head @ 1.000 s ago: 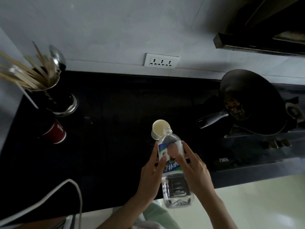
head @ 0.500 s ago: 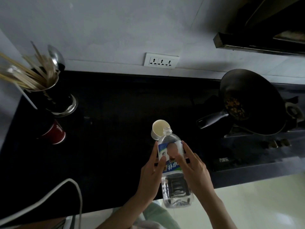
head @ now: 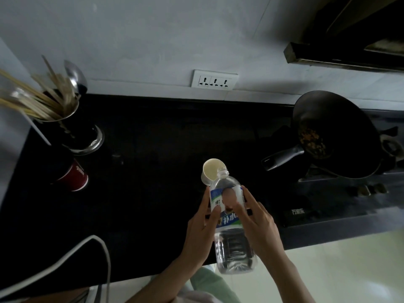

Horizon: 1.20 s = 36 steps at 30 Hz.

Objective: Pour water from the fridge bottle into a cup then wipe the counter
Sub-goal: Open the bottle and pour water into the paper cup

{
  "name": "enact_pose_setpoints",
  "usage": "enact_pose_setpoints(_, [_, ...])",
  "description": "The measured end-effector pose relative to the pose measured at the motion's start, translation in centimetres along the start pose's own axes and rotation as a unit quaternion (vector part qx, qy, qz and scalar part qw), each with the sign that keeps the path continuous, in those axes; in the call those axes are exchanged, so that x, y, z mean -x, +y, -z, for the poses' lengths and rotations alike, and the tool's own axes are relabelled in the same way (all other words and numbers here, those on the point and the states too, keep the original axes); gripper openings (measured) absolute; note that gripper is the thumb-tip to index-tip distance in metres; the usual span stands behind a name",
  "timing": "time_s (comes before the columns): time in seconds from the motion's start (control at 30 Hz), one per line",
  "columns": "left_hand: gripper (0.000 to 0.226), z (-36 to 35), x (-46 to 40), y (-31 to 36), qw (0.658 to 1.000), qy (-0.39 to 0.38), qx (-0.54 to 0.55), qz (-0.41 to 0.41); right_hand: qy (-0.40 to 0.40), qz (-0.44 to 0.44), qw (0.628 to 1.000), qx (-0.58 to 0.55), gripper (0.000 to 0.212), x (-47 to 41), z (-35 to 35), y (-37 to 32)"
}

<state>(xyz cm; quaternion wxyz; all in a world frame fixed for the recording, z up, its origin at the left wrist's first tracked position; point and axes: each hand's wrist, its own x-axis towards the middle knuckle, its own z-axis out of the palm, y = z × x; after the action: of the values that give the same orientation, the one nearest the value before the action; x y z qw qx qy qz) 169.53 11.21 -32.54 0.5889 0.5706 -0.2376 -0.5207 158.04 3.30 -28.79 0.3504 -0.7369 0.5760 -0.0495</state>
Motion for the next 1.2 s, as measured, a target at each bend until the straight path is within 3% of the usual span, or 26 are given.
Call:
enact_pose_setpoints(0.77, [0.045, 0.2, -0.4, 0.1, 1.000, 0.002, -0.003, -0.012, -0.012, -0.005, 1.000, -0.020, 0.075, -0.6, 0.1, 0.1])
enact_pose_setpoints(1.2, [0.060, 1.3, -1.8, 2.0, 0.997, -0.030, -0.040, -0.051, 0.063, 0.091, 0.982, -0.151, 0.070, -0.2, 0.2, 0.0])
